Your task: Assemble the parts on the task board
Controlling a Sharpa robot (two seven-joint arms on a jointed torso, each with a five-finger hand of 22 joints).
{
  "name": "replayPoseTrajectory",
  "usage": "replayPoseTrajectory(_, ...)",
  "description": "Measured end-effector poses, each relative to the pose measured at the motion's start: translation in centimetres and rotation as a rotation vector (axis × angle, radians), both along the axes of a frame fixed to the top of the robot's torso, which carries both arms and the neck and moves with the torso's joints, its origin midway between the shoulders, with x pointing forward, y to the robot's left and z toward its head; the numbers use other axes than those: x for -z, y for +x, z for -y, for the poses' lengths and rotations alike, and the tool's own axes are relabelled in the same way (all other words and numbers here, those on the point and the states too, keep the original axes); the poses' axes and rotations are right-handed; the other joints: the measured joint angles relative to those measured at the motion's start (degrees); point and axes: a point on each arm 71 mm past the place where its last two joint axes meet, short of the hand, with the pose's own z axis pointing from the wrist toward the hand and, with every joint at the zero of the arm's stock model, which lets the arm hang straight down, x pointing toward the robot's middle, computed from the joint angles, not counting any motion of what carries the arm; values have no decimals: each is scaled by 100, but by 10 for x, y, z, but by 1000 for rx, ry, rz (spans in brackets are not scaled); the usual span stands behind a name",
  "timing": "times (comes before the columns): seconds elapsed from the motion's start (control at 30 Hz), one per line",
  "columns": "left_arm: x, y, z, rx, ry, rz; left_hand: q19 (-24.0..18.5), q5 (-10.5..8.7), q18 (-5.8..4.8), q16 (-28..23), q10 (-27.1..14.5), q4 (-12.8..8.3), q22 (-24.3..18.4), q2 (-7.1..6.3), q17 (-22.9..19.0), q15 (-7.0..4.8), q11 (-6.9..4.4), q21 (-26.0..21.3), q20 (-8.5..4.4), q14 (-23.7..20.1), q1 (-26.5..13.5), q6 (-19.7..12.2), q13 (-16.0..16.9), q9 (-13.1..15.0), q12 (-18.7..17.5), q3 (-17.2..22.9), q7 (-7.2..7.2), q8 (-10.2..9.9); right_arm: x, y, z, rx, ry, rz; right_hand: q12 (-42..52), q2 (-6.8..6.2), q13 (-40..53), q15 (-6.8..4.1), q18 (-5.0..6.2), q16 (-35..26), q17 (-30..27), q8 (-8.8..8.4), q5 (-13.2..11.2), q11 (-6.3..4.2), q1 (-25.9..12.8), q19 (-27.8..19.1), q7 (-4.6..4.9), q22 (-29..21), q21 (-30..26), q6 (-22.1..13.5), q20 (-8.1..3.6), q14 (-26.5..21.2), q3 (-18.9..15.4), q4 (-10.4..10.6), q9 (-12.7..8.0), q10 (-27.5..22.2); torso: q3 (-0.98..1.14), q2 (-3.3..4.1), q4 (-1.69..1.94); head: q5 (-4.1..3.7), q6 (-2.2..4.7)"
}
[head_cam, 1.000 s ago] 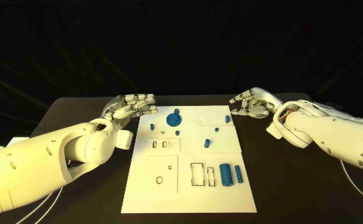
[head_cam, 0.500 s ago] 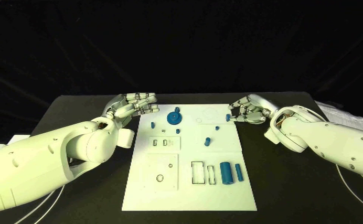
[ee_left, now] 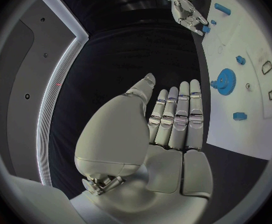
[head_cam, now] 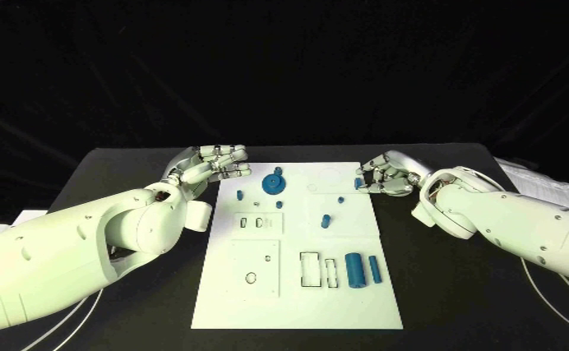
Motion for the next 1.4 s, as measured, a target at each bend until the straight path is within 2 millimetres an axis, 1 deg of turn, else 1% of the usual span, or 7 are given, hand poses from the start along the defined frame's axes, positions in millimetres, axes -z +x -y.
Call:
replayPoseTrajectory(0.3,0,0,1,4,-1,-2,0,0,0,0,0,0,0,0,0,0,0,0,0,0,0,0,0,0,0,0,0,0,2,3,-2,-1,-7,-4,97,95,77,0,0,0,36,71,-203,-36,90,0,-11,-1,0,174,0,0,53,-53,16,89,0,-1,-4,12,-13)
replayPoseTrajectory(0.43,0,0,1,5,-2,-3,0,0,1,0,0,0,0,0,0,0,0,0,0,0,0,0,0,0,0,0,0,0,3,4,-3,-3,-10,-7,150,124,119,0,1,0,52,90,-254,-48,72,1,-39,-1,0,262,-1,0,77,-77,17,154,0,-2,-4,3,-25)
replayPoseTrajectory(0.53,0,-1,2,6,-2,-3,0,0,0,0,0,0,0,0,1,0,0,0,0,0,0,0,0,0,0,0,0,0,5,4,-5,-5,-13,-10,173,160,133,0,0,0,64,90,-254,-48,80,23,-20,-1,0,283,-23,0,77,-77,22,155,0,-2,-4,3,-29)
replayPoseTrajectory(1.0,0,-1,2,12,-4,-4,0,0,1,0,0,-16,1,0,-7,0,0,0,0,0,0,0,0,0,0,-16,0,0,7,5,-8,-15,-27,-14,216,161,168,0,0,33,116,113,-277,-67,80,36,-42,-2,4,346,-35,0,93,-92,23,176,2,-2,-4,9,-40)
replayPoseTrajectory(1.2,0,-1,2,13,-5,-5,0,0,0,0,0,-16,1,0,-7,0,0,0,0,0,1,1,1,0,0,-16,0,0,7,6,-8,-14,-31,-16,245,229,198,-43,0,67,168,180,-324,-89,88,64,-93,-2,40,506,-64,1,132,-132,38,216,5,-2,-4,12,-46)
replayPoseTrajectory(1.23,0,-1,2,13,-5,-5,0,0,1,0,0,-16,1,0,-6,0,0,0,0,0,0,1,0,0,0,-16,0,0,7,6,-8,-13,-32,-16,245,279,204,-43,0,67,174,187,-343,-104,89,64,-95,-2,40,543,-64,1,140,-135,39,232,5,-2,-4,12,-47)
replayPoseTrajectory(1.4,0,-1,2,14,-5,-5,0,0,0,0,0,-16,-4,0,-6,0,0,0,0,0,1,1,1,0,0,-16,0,0,6,6,-8,-7,-33,-11,326,398,266,-98,0,122,179,300,-587,-171,121,123,-206,-3,90,760,-123,-13,301,-187,47,318,5,-2,-4,8,-48)
